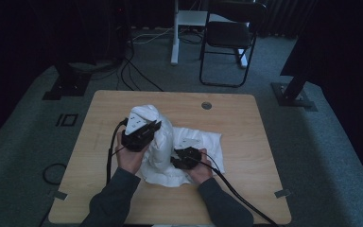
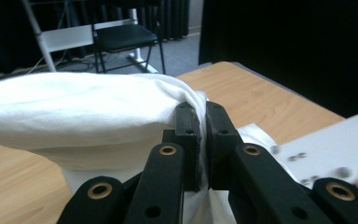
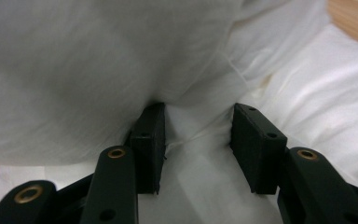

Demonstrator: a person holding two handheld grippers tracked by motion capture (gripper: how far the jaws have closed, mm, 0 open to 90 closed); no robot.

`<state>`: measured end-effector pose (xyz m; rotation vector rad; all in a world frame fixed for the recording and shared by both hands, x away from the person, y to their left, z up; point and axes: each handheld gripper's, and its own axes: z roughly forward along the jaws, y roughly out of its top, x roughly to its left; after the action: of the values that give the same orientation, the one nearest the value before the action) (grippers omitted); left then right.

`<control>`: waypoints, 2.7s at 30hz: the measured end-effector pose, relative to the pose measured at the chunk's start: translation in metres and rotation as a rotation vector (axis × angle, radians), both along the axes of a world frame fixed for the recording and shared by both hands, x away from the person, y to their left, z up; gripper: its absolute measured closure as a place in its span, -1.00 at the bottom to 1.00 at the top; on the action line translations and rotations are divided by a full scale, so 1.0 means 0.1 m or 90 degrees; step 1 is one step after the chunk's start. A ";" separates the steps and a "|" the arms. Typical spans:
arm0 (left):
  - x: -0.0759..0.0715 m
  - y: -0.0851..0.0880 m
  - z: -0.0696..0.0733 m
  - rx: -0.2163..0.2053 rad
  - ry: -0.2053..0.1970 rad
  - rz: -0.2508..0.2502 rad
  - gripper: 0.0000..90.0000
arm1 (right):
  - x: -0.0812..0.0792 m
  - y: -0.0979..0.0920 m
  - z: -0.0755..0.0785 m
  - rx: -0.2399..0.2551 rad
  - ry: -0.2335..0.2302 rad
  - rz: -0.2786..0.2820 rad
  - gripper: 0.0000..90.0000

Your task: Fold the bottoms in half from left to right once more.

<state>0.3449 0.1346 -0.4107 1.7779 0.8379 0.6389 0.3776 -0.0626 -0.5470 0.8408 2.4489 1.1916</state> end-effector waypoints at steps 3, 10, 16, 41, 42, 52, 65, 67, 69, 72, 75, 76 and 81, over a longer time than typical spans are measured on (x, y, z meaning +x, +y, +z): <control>0.04 -0.15 -0.01 0.007 0.005 -0.020 0.92 | 0.02 0.12 -0.04 0.016 -0.008 -0.007 0.21; 0.00 -0.21 -0.03 0.028 -0.007 -0.029 0.92 | -0.10 -0.14 0.21 0.045 -0.035 0.050 0.04; 0.00 -0.25 -0.05 0.020 0.002 -0.044 0.92 | -0.05 -0.52 0.03 0.013 -0.011 -0.062 0.08; 0.03 -0.38 -0.07 -0.012 0.039 -0.090 0.92 | 0.10 -0.67 -0.15 0.000 0.031 -0.088 0.07; 0.03 -0.39 -0.07 -0.014 0.040 -0.091 0.92 | 0.12 -0.64 -0.16 0.008 0.034 -0.092 0.08; 0.08 -0.53 -0.30 -0.010 0.079 -0.117 0.92 | 0.10 -0.79 0.04 0.076 0.049 -0.048 -0.02; 0.12 -0.81 -0.89 -0.030 0.177 -0.143 0.92 | -0.05 -1.33 0.72 0.192 -0.045 -0.081 -0.08; 0.14 -0.82 -0.92 -0.029 0.181 -0.141 0.92 | -0.08 -1.27 0.79 0.202 -0.050 -0.054 -0.17; 0.14 -0.83 -0.94 -0.023 0.183 -0.139 0.92 | -0.09 -1.19 0.83 0.212 -0.056 -0.032 -0.24; 0.12 -0.85 -0.96 -0.017 0.184 -0.141 0.92 | -0.06 -1.12 0.87 0.219 -0.054 -0.016 -0.28; 0.12 -0.84 -0.95 -0.015 0.182 -0.141 0.91 | 0.10 -0.96 0.88 0.190 -0.044 -0.027 0.08; 0.12 -0.84 -0.95 -0.015 0.183 -0.140 0.90 | 0.16 -0.93 0.87 0.179 -0.040 -0.029 0.45; 0.08 -0.68 -0.76 -0.062 0.175 -0.150 0.55 | 0.32 -0.95 0.80 0.168 -0.017 -0.076 0.91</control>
<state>0.3525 0.0665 -0.4868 1.8638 0.8102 0.1995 0.4099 -0.1573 -0.4669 1.0192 2.2150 1.4916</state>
